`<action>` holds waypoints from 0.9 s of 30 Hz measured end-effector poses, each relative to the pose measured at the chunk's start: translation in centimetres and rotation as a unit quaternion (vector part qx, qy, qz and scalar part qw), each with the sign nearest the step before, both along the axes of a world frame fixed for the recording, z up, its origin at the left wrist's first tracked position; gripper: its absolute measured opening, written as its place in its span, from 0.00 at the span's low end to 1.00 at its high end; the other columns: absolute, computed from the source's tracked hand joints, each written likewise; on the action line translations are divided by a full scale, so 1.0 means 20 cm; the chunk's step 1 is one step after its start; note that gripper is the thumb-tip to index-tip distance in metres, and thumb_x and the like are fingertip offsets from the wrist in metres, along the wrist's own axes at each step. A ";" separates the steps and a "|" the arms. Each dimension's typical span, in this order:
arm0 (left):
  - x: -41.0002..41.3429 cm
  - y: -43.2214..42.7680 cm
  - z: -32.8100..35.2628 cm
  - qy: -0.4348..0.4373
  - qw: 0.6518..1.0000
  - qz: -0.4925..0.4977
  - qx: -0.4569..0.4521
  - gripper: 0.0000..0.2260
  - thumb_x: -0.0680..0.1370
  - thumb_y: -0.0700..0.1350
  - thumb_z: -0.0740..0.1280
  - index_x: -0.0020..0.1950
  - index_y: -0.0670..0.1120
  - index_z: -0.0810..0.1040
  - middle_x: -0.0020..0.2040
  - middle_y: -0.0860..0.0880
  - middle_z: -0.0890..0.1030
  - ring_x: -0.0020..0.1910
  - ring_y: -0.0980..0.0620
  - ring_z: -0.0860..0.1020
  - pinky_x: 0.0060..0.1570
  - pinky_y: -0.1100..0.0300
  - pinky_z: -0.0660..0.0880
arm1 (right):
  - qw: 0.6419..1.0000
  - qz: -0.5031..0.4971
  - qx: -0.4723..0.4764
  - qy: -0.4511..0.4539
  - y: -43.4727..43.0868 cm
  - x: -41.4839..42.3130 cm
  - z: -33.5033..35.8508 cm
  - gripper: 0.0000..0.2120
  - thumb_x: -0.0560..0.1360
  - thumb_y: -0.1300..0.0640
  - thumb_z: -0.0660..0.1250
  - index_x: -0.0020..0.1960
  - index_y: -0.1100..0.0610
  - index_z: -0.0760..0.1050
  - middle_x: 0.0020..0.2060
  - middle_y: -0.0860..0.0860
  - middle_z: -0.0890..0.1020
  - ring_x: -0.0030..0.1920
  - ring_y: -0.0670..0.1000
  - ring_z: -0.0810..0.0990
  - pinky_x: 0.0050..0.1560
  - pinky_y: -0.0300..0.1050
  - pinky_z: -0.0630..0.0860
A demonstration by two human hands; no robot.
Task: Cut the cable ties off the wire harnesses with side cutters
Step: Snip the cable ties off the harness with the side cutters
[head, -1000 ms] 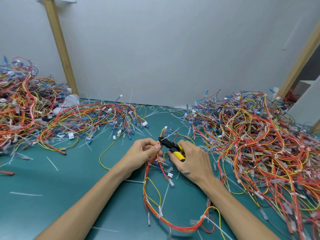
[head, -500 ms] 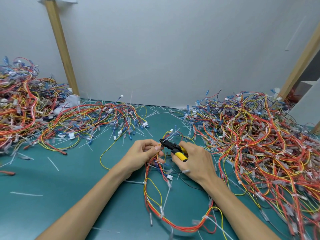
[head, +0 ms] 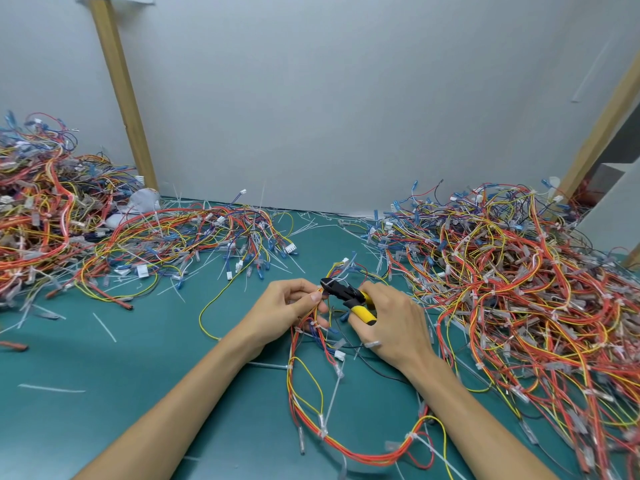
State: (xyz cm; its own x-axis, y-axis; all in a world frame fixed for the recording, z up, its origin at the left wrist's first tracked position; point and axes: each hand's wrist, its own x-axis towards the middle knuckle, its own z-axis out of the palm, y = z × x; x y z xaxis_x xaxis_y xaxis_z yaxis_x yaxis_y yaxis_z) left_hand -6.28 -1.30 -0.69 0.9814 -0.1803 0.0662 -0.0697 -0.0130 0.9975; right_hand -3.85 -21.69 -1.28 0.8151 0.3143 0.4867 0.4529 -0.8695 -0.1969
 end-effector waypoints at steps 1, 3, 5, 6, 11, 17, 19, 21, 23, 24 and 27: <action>0.00 0.00 0.00 0.000 1.000 -0.001 0.001 0.05 0.81 0.39 0.63 0.49 0.39 0.76 0.38 0.49 0.82 0.38 0.47 0.84 0.37 0.59 0.80 | 1.000 0.001 0.003 -0.005 0.00 0.00 0.00 0.13 0.67 0.45 0.65 0.45 0.52 0.73 0.34 0.45 0.70 0.35 0.52 0.68 0.36 0.44 0.60; 0.00 0.00 0.00 -0.002 1.000 -0.003 0.004 0.05 0.81 0.39 0.63 0.48 0.39 0.76 0.38 0.50 0.83 0.38 0.47 0.84 0.37 0.59 0.80 | 1.000 0.004 0.006 -0.017 0.00 0.00 0.00 0.13 0.67 0.46 0.67 0.46 0.53 0.74 0.35 0.46 0.72 0.35 0.51 0.67 0.37 0.43 0.60; 0.01 0.00 -0.01 -0.007 1.000 -0.003 0.011 0.05 0.81 0.40 0.63 0.48 0.40 0.76 0.39 0.49 0.83 0.39 0.47 0.84 0.37 0.59 0.80 | 1.000 0.006 0.003 -0.020 0.00 0.00 -0.01 0.14 0.67 0.47 0.69 0.48 0.53 0.75 0.38 0.48 0.76 0.37 0.50 0.68 0.39 0.43 0.62; 0.01 0.01 -0.01 -0.009 1.000 -0.001 0.015 0.05 0.81 0.40 0.63 0.48 0.40 0.76 0.39 0.49 0.83 0.39 0.46 0.84 0.38 0.59 0.79 | 1.000 0.008 -0.001 -0.020 0.00 0.01 -0.01 0.14 0.68 0.48 0.71 0.49 0.53 0.76 0.39 0.49 0.77 0.38 0.51 0.69 0.40 0.43 0.63; 0.01 0.01 -0.01 -0.004 1.000 -0.001 0.007 0.06 0.81 0.40 0.63 0.48 0.39 0.76 0.40 0.46 0.82 0.40 0.44 0.84 0.36 0.59 0.79 | 1.000 0.009 -0.004 -0.017 0.00 0.00 -0.01 0.14 0.68 0.48 0.71 0.50 0.53 0.76 0.40 0.49 0.78 0.39 0.53 0.73 0.40 0.43 0.64; 0.01 0.01 -0.01 -0.004 1.000 0.001 0.014 0.06 0.81 0.39 0.63 0.49 0.38 0.76 0.40 0.48 0.83 0.40 0.45 0.84 0.37 0.59 0.80 | 1.000 -0.001 -0.007 -0.021 0.00 0.00 0.00 0.12 0.69 0.50 0.73 0.48 0.53 0.76 0.35 0.47 0.74 0.36 0.51 0.67 0.37 0.43 0.60; 0.01 0.01 -0.01 -0.004 1.000 0.002 0.014 0.06 0.81 0.39 0.63 0.50 0.38 0.77 0.40 0.47 0.82 0.40 0.44 0.84 0.38 0.57 0.80 | 1.000 -0.004 -0.011 -0.022 0.01 -0.01 0.01 0.12 0.69 0.50 0.73 0.47 0.53 0.76 0.34 0.48 0.75 0.35 0.52 0.69 0.36 0.43 0.60; 0.00 0.01 -0.01 -0.003 1.000 0.004 0.011 0.06 0.81 0.39 0.63 0.51 0.37 0.77 0.40 0.47 0.83 0.40 0.45 0.84 0.40 0.56 0.81 | 1.000 -0.006 -0.014 -0.022 0.01 -0.01 0.01 0.12 0.69 0.49 0.73 0.46 0.53 0.75 0.34 0.48 0.75 0.35 0.53 0.70 0.34 0.43 0.60; 0.00 0.01 -0.01 -0.004 1.000 0.006 0.011 0.06 0.81 0.39 0.62 0.51 0.37 0.77 0.40 0.46 0.82 0.39 0.46 0.84 0.40 0.56 0.81 | 1.000 -0.005 -0.011 -0.022 0.01 -0.01 0.01 0.11 0.69 0.49 0.73 0.46 0.53 0.74 0.34 0.48 0.74 0.35 0.54 0.72 0.34 0.43 0.60; 0.00 0.00 -0.01 -0.005 1.000 0.007 0.013 0.06 0.81 0.39 0.62 0.50 0.37 0.76 0.40 0.46 0.82 0.39 0.46 0.84 0.39 0.57 0.81 | 1.000 -0.004 -0.010 -0.022 0.01 -0.01 0.01 0.11 0.69 0.49 0.72 0.46 0.53 0.74 0.34 0.48 0.74 0.35 0.55 0.73 0.33 0.43 0.60; 0.00 0.00 0.00 -0.003 1.000 0.009 0.014 0.06 0.81 0.39 0.62 0.50 0.38 0.77 0.39 0.47 0.82 0.38 0.47 0.84 0.38 0.57 0.80 | 1.000 -0.001 -0.005 -0.018 0.00 0.00 0.00 0.11 0.70 0.48 0.73 0.47 0.52 0.75 0.35 0.48 0.75 0.37 0.55 0.75 0.33 0.44 0.61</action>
